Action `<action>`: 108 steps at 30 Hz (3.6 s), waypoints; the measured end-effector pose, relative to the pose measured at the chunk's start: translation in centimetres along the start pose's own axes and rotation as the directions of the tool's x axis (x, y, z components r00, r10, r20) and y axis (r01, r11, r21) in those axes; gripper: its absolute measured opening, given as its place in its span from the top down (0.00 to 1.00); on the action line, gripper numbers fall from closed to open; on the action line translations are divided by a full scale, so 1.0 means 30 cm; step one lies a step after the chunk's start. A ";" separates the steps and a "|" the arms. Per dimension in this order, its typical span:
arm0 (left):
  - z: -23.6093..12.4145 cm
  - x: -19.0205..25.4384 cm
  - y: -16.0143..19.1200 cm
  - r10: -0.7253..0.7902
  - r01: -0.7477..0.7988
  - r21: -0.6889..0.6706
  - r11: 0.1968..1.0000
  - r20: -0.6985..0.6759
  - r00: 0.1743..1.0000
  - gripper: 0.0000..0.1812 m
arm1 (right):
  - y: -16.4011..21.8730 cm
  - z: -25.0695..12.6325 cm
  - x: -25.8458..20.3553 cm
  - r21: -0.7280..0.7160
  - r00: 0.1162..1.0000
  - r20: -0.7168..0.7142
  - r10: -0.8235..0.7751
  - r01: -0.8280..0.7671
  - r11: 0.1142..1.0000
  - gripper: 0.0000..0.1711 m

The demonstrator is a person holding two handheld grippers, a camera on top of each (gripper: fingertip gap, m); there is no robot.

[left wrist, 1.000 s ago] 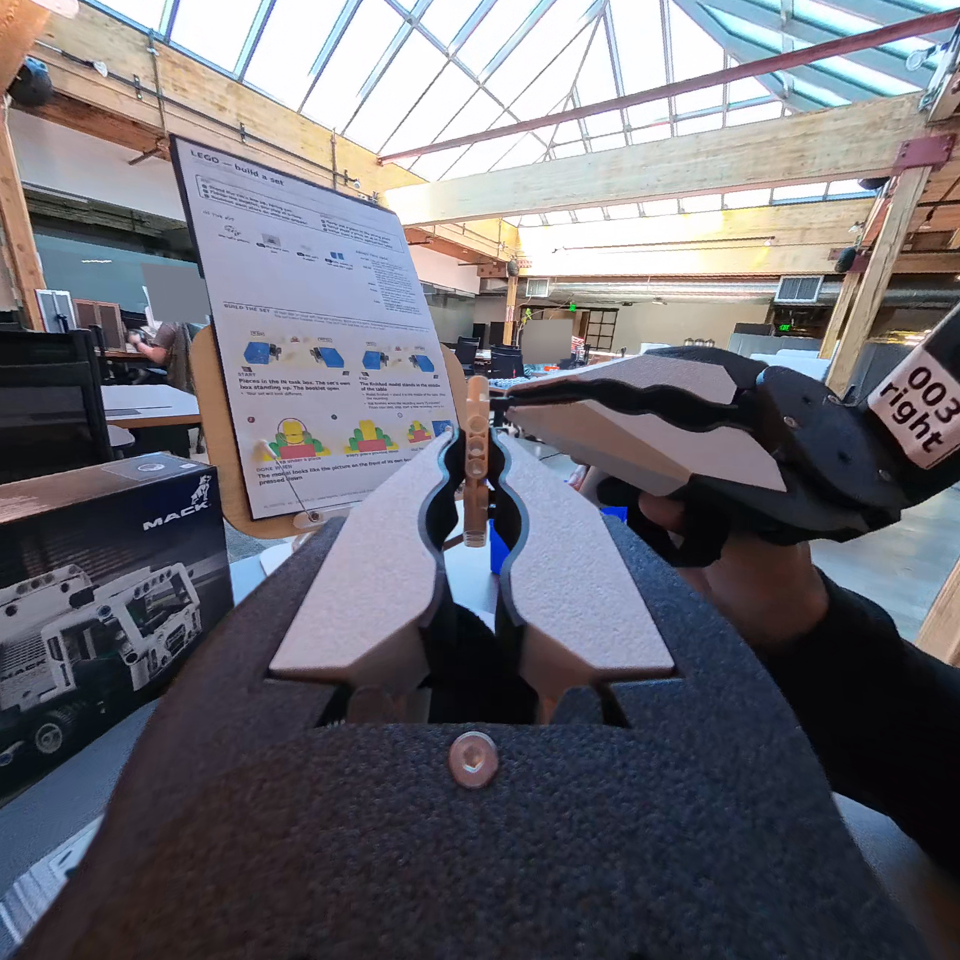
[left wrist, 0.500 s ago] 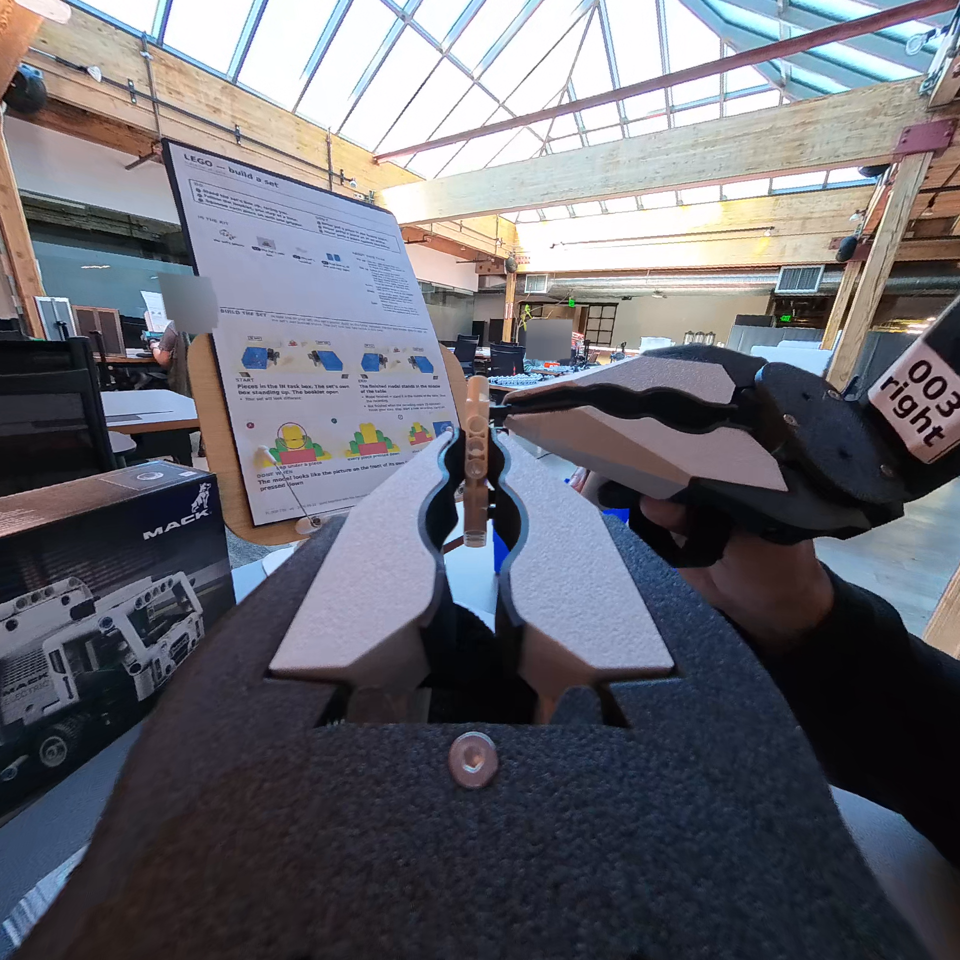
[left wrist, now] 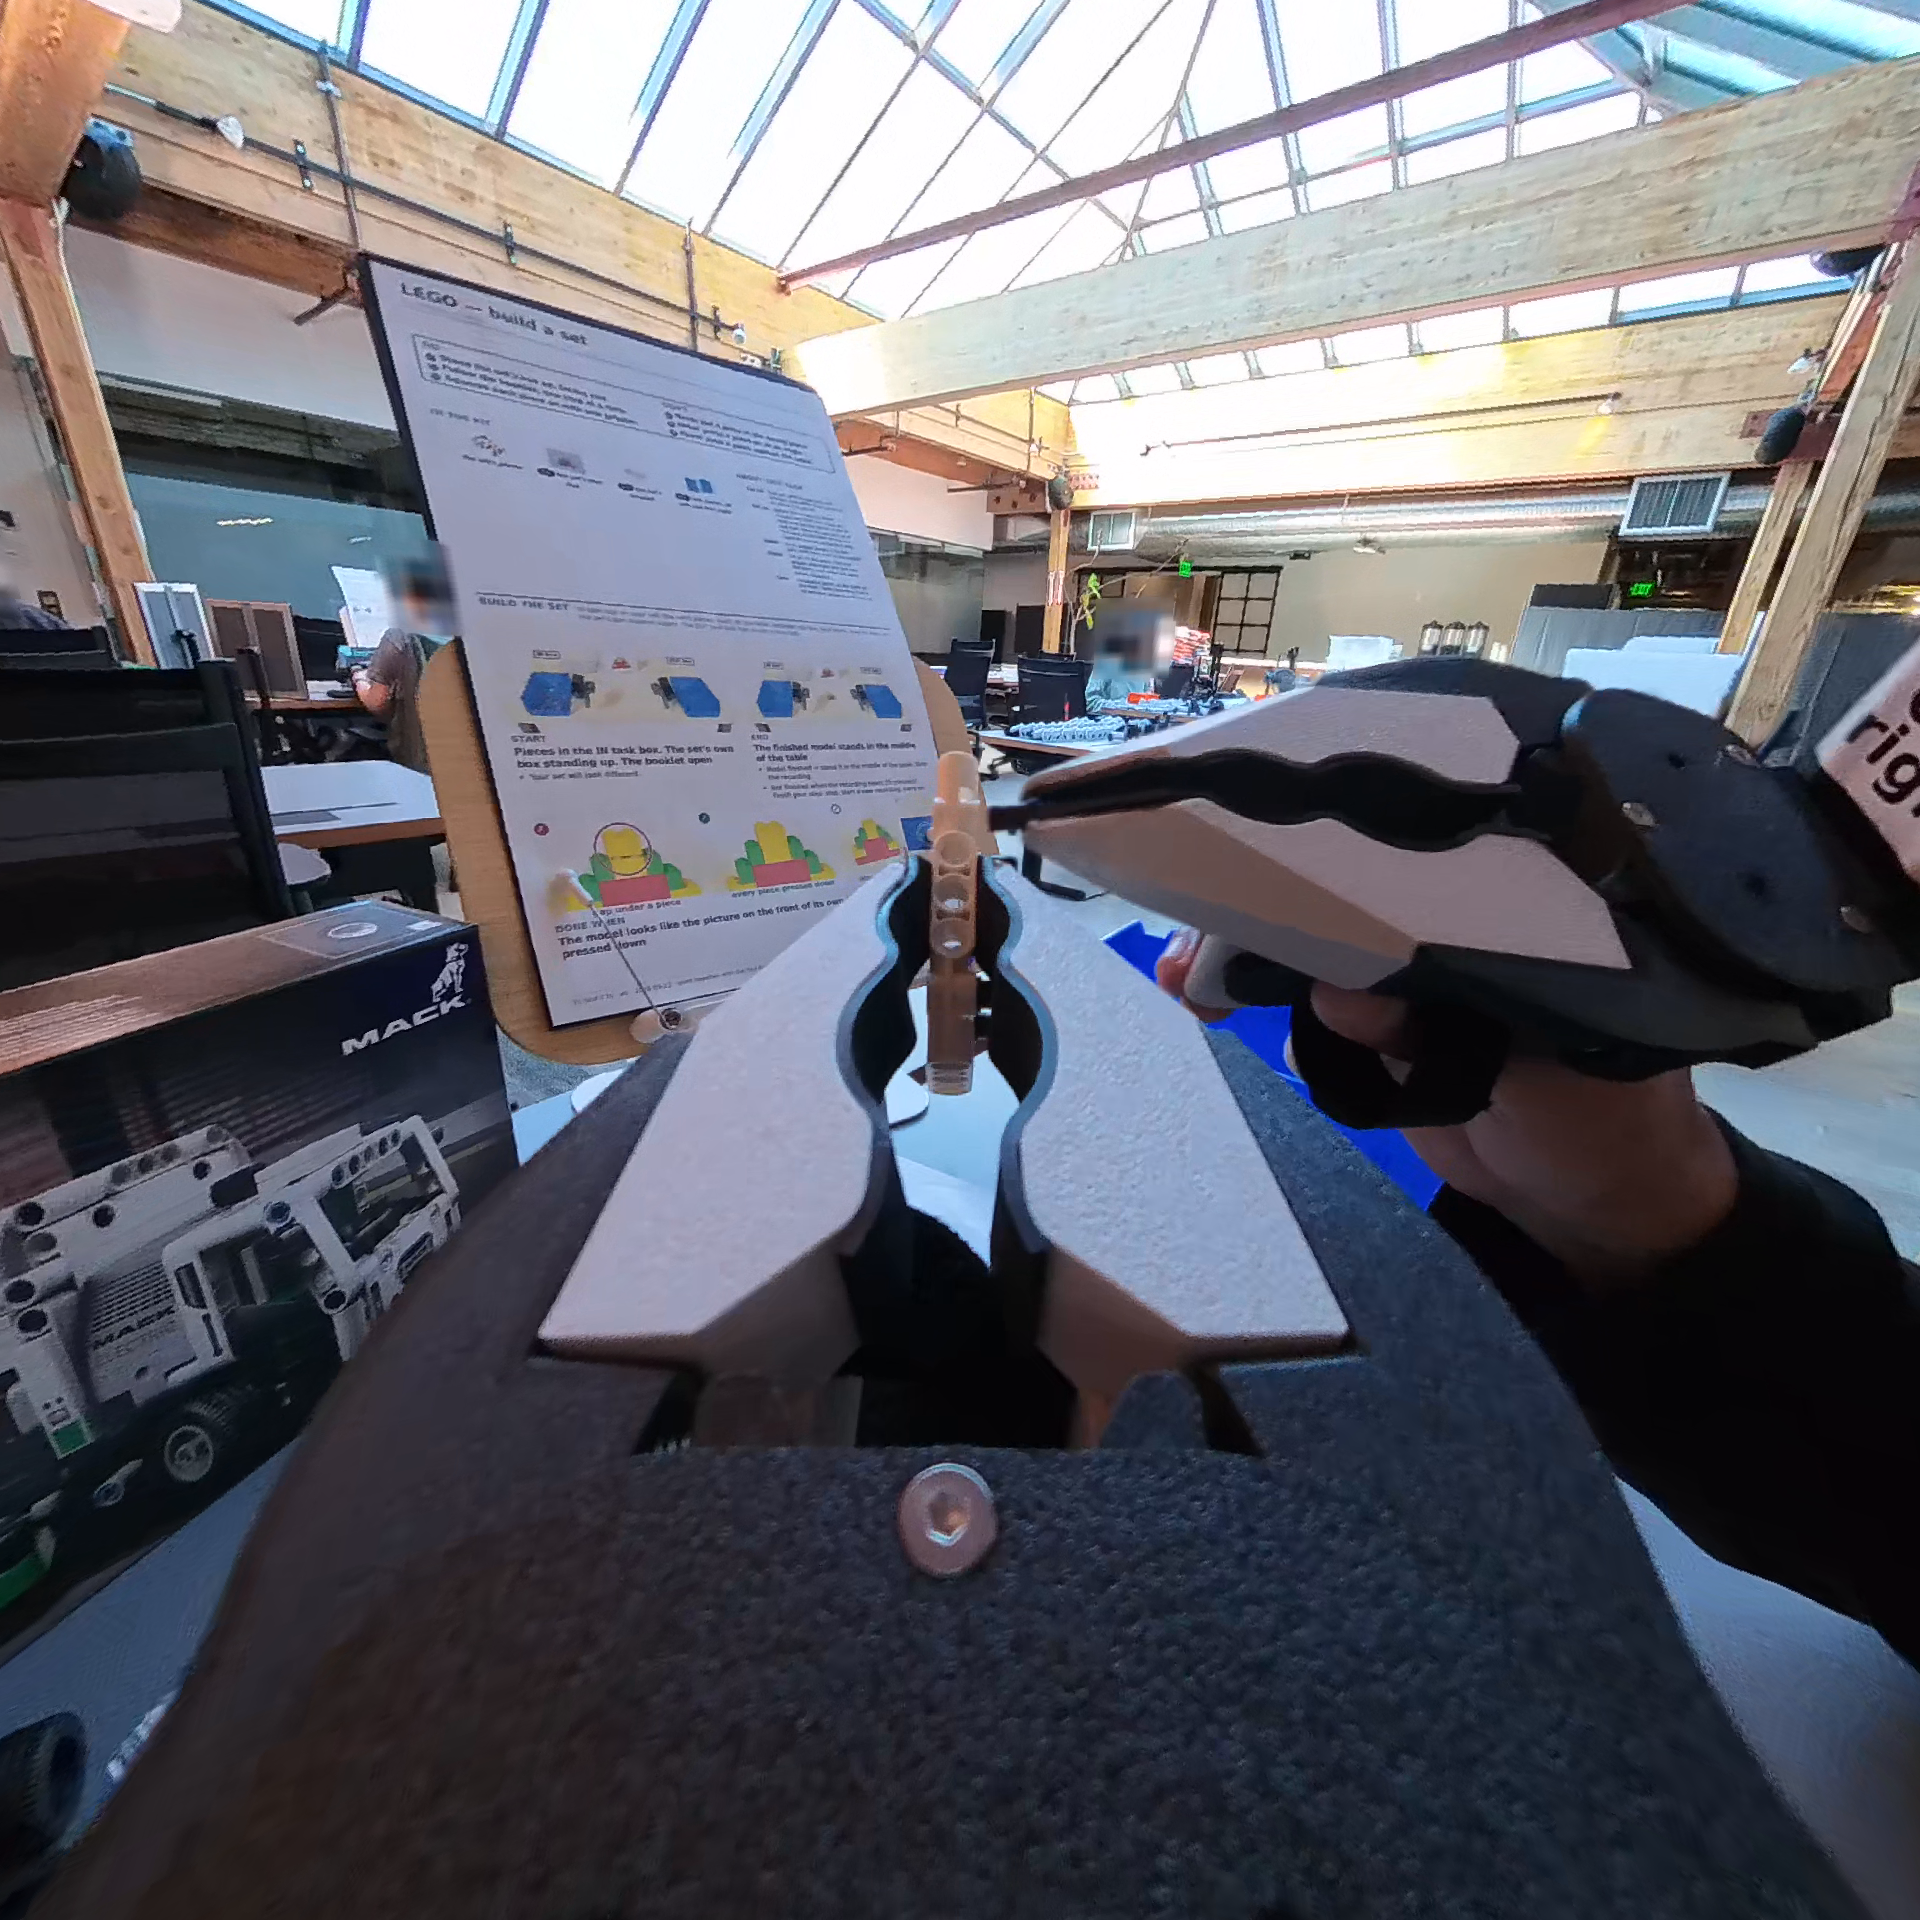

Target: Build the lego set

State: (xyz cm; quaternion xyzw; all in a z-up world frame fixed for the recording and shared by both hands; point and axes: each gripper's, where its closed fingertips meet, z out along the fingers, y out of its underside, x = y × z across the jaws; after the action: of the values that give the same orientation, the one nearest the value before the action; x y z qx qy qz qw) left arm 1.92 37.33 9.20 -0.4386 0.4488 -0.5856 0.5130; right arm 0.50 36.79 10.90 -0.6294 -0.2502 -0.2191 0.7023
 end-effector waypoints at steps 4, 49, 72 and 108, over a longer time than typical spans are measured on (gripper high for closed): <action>0.001 0.008 0.000 0.006 -0.006 -0.001 1.000 0.000 1.000 0.97 | 0.008 0.002 0.001 -0.004 1.000 0.009 0.020 -0.020 1.000 0.98; -0.022 0.225 0.062 0.292 -0.348 -0.052 0.936 -0.438 0.850 0.96 | 0.014 -0.159 -0.058 -0.071 0.858 0.453 0.244 -0.238 0.969 0.76; -0.064 0.328 0.054 0.284 -0.383 -0.066 0.921 -0.557 0.780 0.97 | -0.037 -0.265 -0.121 0.001 0.737 0.642 0.210 -0.274 0.962 0.90; -0.359 0.440 0.331 -0.639 0.613 -0.181 0.769 -0.249 0.728 0.89 | 0.109 -0.449 -0.447 -0.076 0.060 0.473 0.879 -0.991 0.109 0.96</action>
State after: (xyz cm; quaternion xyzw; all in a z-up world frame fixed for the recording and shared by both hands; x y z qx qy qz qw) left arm -7.68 24.31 -2.06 -0.4929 0.3708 -0.7631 0.1927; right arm -6.88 23.67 -1.15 -0.5638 0.0577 0.4661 0.6794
